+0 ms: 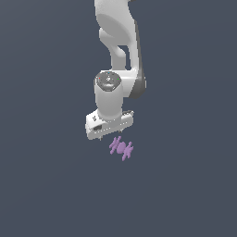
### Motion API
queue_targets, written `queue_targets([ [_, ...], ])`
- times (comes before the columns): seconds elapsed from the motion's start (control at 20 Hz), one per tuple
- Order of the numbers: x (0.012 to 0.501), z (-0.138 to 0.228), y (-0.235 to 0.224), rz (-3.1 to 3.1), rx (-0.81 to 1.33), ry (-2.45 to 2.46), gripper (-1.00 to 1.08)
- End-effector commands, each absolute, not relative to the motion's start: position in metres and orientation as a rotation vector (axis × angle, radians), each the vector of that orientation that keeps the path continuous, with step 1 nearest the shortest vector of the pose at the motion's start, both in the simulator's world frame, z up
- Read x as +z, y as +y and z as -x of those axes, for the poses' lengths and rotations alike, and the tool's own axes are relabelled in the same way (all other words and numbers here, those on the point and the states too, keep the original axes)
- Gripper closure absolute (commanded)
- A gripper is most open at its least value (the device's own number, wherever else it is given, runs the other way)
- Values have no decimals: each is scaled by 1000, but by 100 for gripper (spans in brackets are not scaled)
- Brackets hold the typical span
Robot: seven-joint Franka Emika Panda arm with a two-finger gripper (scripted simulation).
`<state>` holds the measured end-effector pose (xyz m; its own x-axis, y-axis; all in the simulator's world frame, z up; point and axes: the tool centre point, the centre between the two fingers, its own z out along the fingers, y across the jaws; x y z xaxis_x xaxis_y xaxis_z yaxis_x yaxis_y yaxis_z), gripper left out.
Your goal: Pick up the object and move it to a goal position.
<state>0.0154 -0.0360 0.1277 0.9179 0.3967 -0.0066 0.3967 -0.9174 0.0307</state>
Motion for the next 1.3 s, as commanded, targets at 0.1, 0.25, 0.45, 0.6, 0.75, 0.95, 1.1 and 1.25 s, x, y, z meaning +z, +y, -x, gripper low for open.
queue_targets([
  [0.1,115,-18,-27,-2994,-7,852,-92],
  [0.25,106,-20,-20,-2953,-10,996,-92],
  [0.45,95,-22,-11,-2888,-11,1184,-92],
  [0.6,87,-24,-5,-2834,-11,1319,-92],
  [0.75,81,-25,1,-2783,-9,1434,-92],
  [0.95,74,-26,7,-2724,-6,1552,-92],
  [1.1,70,-27,11,-2690,-3,1616,-92],
  [1.25,67,-27,13,-2666,-1,1659,-92],
])
